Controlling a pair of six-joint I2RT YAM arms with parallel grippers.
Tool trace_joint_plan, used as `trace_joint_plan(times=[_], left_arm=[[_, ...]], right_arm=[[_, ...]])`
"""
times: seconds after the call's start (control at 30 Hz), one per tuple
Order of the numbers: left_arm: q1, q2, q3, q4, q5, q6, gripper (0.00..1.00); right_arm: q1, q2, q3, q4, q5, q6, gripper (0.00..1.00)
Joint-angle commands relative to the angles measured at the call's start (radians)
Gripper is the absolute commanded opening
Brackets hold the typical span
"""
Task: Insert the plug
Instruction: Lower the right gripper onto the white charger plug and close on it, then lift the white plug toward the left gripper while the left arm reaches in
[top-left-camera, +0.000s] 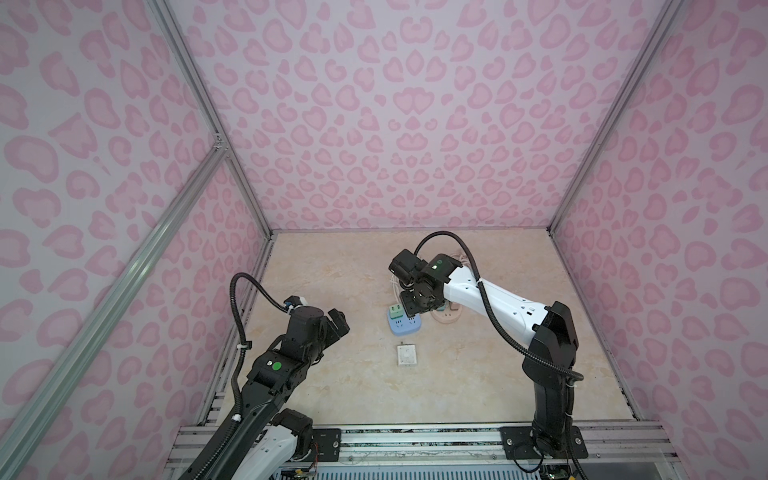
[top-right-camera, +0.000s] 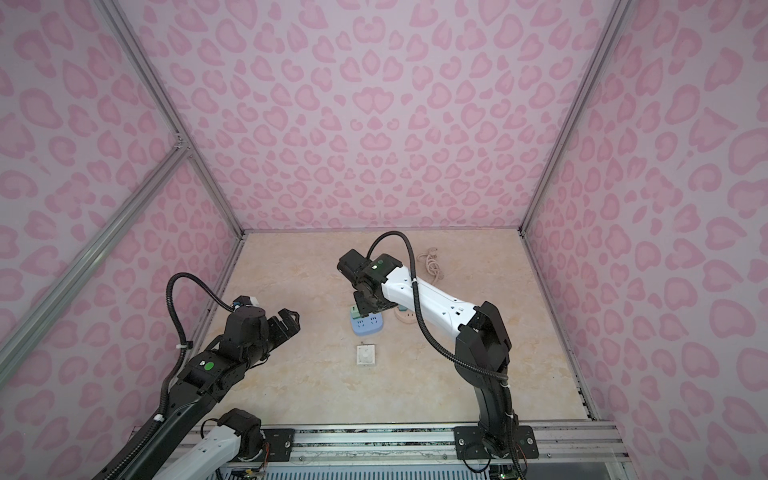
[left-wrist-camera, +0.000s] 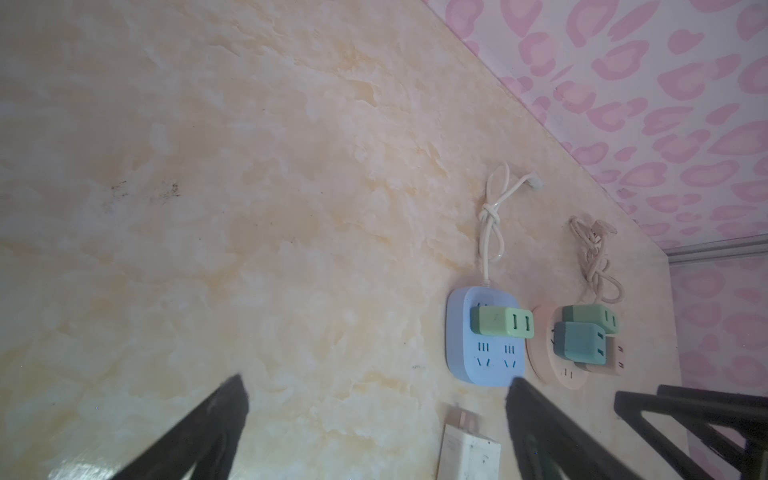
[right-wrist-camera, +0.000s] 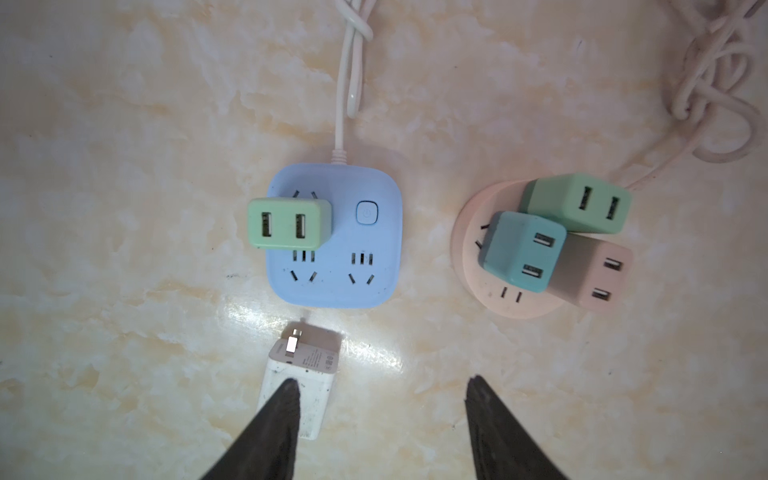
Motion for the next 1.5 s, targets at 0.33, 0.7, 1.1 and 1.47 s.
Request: trace_joint_plan(times=[0.33,0.7,1.1,1.47], left_arm=[[-0.002,0.060,-0.038,0.068,0.042,-0.023,0.97],[-0.007,0.069,-0.047,0.088,0.044,-0.035,0.97],[-0.015,0.060,-0.057,0.082,0.056,-0.039,0.96],[-0.037,0.051,-0.066,0.087,0.129,-0.009,0.93]], right_arm=[[0.098,-0.020,-0.335,0.283,-0.162,0.037,0.84],[0.137,0.040,-0.366,0.293,-0.222,0.045,0.78],[0.143,0.054,-0.434,0.335,-0.229,-0.021,0.39],[0.187,-0.249,-0.763,0.657,-0.300,-0.345,0.00]])
